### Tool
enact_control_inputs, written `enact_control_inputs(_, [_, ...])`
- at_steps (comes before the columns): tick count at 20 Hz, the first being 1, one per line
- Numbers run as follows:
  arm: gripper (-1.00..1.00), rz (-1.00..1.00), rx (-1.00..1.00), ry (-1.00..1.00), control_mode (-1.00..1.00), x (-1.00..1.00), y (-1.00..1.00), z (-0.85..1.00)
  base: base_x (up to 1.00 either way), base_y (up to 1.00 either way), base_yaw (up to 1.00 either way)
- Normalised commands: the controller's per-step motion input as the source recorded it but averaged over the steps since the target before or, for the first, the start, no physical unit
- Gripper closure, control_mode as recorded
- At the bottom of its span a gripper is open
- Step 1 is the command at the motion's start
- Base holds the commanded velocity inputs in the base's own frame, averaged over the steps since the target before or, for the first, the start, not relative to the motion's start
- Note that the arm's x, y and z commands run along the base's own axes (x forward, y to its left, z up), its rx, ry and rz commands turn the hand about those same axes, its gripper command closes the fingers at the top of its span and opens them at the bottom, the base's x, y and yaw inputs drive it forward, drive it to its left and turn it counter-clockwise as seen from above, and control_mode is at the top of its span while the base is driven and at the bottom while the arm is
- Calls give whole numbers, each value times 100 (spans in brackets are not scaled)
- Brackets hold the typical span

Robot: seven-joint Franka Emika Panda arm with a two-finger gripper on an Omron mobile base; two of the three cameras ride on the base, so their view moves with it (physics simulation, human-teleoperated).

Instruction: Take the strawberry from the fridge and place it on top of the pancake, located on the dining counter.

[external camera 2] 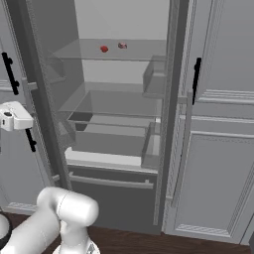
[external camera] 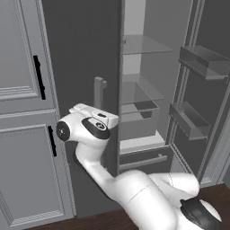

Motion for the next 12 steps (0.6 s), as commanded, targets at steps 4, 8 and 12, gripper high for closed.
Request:
enact_control_inputs(4, [-100,0,0,0,-100,1,18,-3,0,0,0])
enact_control_inputs(8, [-100,0,0,0,-100,9,38,-2,0,0,0])
enact_control_inputs(12, [-100,0,0,0,-100,-34,19,-7,0,0,0])
